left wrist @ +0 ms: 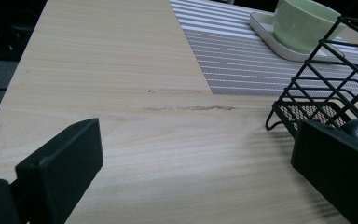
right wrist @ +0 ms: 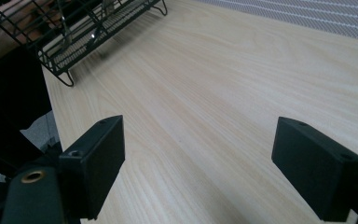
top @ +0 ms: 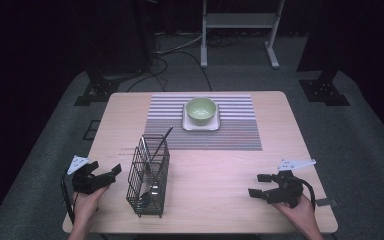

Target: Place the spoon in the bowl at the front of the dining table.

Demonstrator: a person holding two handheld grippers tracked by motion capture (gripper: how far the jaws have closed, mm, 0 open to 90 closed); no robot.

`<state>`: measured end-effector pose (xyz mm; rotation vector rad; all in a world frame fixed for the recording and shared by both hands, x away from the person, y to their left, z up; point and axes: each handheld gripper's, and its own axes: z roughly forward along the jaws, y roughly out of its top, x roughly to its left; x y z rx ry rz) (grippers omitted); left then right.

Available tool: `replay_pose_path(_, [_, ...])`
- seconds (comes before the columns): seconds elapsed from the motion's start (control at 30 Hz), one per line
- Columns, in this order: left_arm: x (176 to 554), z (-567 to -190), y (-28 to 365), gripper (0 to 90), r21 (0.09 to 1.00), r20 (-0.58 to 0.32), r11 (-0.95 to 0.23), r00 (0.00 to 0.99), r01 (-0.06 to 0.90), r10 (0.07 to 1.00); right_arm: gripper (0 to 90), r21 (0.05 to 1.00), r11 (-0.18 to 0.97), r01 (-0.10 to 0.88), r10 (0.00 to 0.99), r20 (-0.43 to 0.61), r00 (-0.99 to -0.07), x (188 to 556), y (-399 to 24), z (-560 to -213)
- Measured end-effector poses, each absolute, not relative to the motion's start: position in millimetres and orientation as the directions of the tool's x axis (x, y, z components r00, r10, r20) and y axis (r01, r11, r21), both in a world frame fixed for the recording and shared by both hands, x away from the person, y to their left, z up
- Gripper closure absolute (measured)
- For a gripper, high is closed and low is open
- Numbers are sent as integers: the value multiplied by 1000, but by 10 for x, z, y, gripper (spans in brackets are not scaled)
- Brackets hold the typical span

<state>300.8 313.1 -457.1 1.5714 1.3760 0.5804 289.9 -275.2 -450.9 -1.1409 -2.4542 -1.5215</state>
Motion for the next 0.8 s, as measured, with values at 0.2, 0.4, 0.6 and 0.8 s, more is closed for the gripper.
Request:
replay_pose_path(0.2, [3039, -4577, 3112, 10, 866, -217, 63, 260, 496, 941, 160, 762, 266, 590, 586, 358, -727, 2895, -2703, -4452])
replay_pose_path(0.4, [3027, -4595, 3131, 10, 862, -223, 68, 255, 502, 941, 160, 758, 275, 592, 590, 353, -726, 2896, -2679, -4416])
replay_pose_path(0.6, [3001, -4583, 3160, 10, 863, -240, 89, 250, 498, 938, 160, 760, 310, 571, 570, 332, -751, 2914, -2548, -4305])
replay_pose_path(0.8, [2992, -4583, 3154, 10, 861, -242, 90, 246, 501, 939, 160, 759, 332, 560, 550, 327, -769, 2960, -2416, -4263])
